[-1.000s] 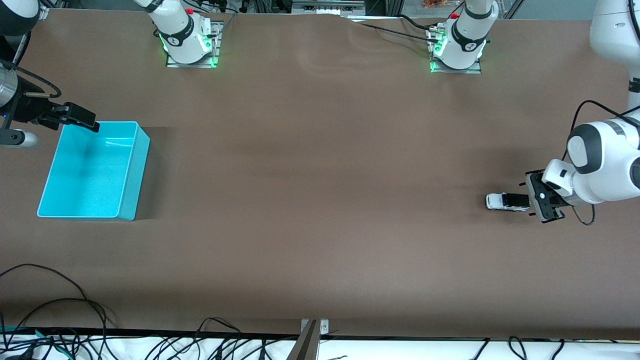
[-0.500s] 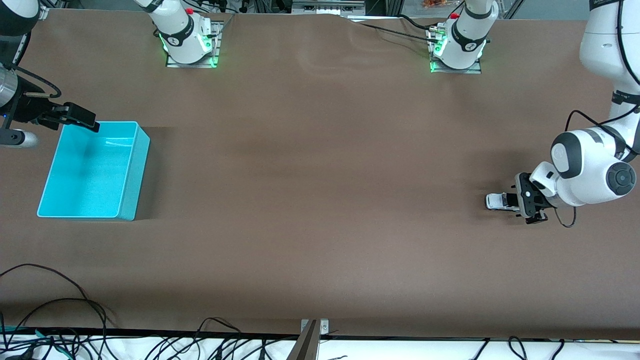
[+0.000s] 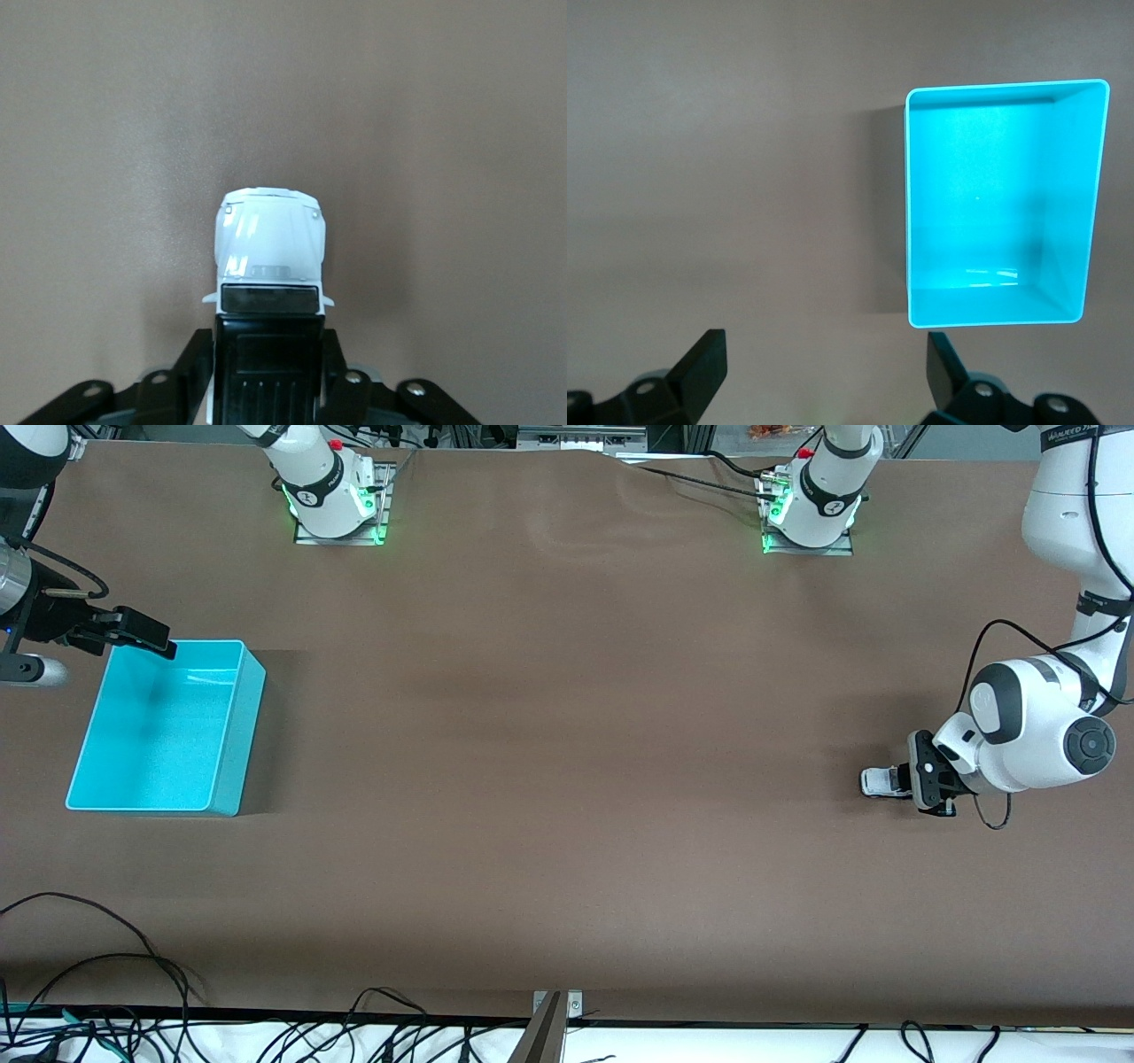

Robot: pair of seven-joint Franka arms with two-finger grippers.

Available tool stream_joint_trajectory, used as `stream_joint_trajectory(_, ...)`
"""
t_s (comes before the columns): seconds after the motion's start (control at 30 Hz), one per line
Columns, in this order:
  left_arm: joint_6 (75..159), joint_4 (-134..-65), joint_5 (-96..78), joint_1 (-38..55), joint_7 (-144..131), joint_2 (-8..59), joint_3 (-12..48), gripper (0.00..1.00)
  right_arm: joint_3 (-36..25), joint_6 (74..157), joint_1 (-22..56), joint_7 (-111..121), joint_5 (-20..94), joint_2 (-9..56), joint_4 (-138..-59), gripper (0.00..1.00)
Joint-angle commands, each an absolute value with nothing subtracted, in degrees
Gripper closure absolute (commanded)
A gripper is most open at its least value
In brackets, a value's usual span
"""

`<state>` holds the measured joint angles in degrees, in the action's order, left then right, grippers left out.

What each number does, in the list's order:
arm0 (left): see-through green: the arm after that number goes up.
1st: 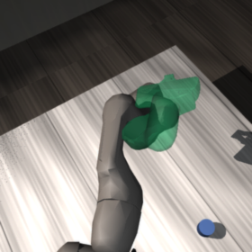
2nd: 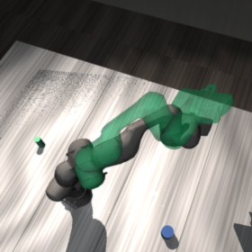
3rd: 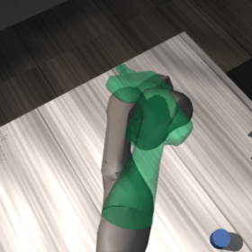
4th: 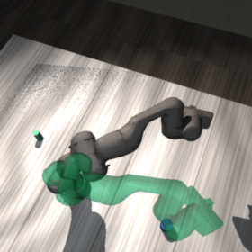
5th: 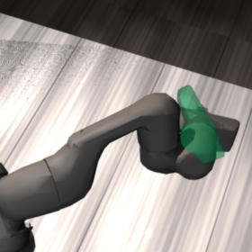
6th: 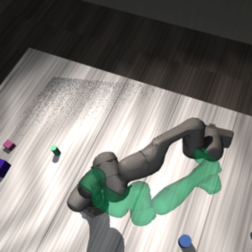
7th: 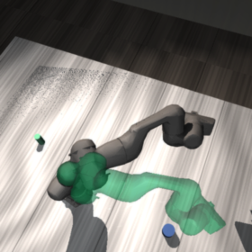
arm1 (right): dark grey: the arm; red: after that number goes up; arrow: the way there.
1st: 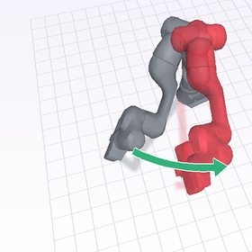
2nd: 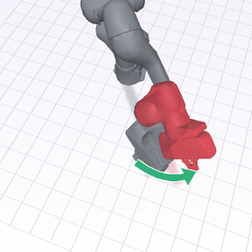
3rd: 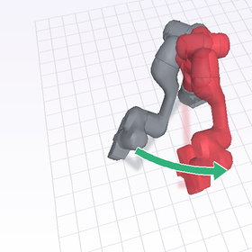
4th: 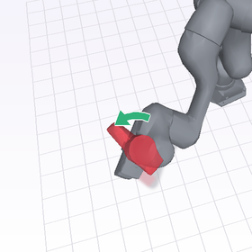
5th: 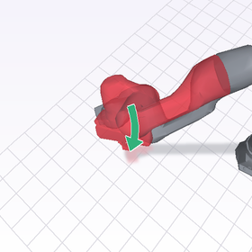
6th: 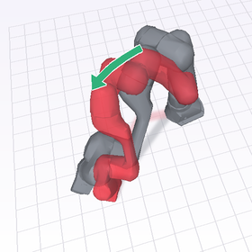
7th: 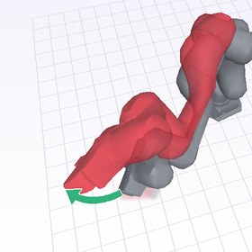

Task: Wind and store white jeep toy

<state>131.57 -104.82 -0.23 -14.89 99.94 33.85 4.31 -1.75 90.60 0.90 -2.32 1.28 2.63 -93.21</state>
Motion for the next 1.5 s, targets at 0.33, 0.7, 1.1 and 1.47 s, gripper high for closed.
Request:
stream_joint_trajectory(0.33,132.0,-105.6,0.9,-15.4,102.7,33.9,4.8,0.96,-1.8,90.4,0.8,-2.3,0.8,1.8,-94.0,0.00)
stream_joint_trajectory(0.7,131.7,-105.3,0.9,-18.8,107.3,34.3,4.7,0.96,-1.8,90.4,0.8,-2.3,0.8,1.8,-94.0,0.00)
stream_joint_trajectory(1.1,131.2,-104.9,0.8,-25.0,114.3,34.4,4.7,0.96,-1.8,90.4,0.8,-2.3,0.8,1.8,-94.0,0.00)
stream_joint_trajectory(1.47,130.9,-103.2,0.8,-31.1,118.7,35.5,4.7,0.96,-1.8,90.4,0.8,-2.3,0.8,1.8,-94.0,0.00)
